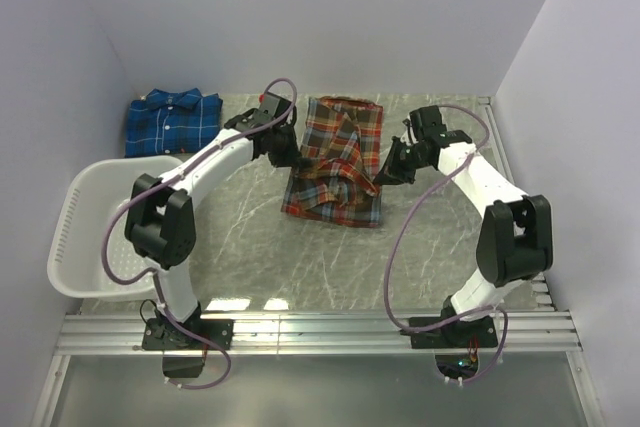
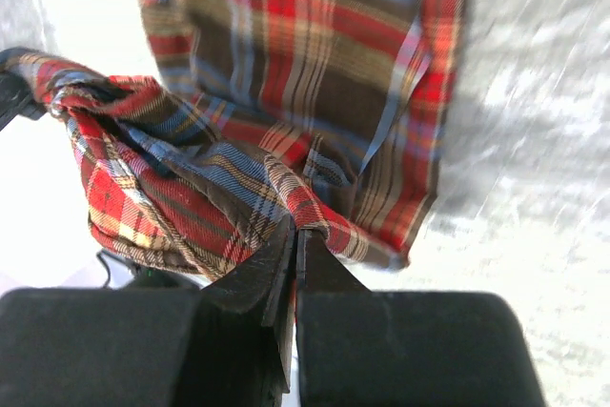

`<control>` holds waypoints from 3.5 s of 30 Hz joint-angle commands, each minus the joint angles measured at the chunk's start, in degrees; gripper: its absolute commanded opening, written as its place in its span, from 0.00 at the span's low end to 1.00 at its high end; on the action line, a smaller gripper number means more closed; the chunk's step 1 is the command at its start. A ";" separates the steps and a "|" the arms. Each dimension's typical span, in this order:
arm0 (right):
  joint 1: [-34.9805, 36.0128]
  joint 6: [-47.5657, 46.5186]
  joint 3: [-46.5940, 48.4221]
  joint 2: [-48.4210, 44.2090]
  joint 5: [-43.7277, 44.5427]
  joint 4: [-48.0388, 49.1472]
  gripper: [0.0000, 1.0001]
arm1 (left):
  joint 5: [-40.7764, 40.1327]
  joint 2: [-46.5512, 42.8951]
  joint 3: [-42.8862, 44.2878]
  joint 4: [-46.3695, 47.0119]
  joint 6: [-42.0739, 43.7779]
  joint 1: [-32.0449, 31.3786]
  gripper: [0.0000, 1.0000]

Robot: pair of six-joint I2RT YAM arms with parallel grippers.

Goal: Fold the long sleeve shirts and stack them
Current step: Fold the shirt

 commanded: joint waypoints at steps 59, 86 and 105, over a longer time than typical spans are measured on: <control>11.75 -3.97 -3.09 1.80 18.49 14.58 0.49 | -19.22 -21.53 -7.18 7.04 10.25 2.96 0.89; 8.78 -4.13 22.20 26.22 27.01 16.44 0.46 | -25.11 -30.33 -22.41 14.78 13.77 3.13 0.89; 11.32 -12.75 27.84 21.83 9.36 16.44 0.47 | -26.00 -31.21 -22.68 14.69 13.33 3.40 0.89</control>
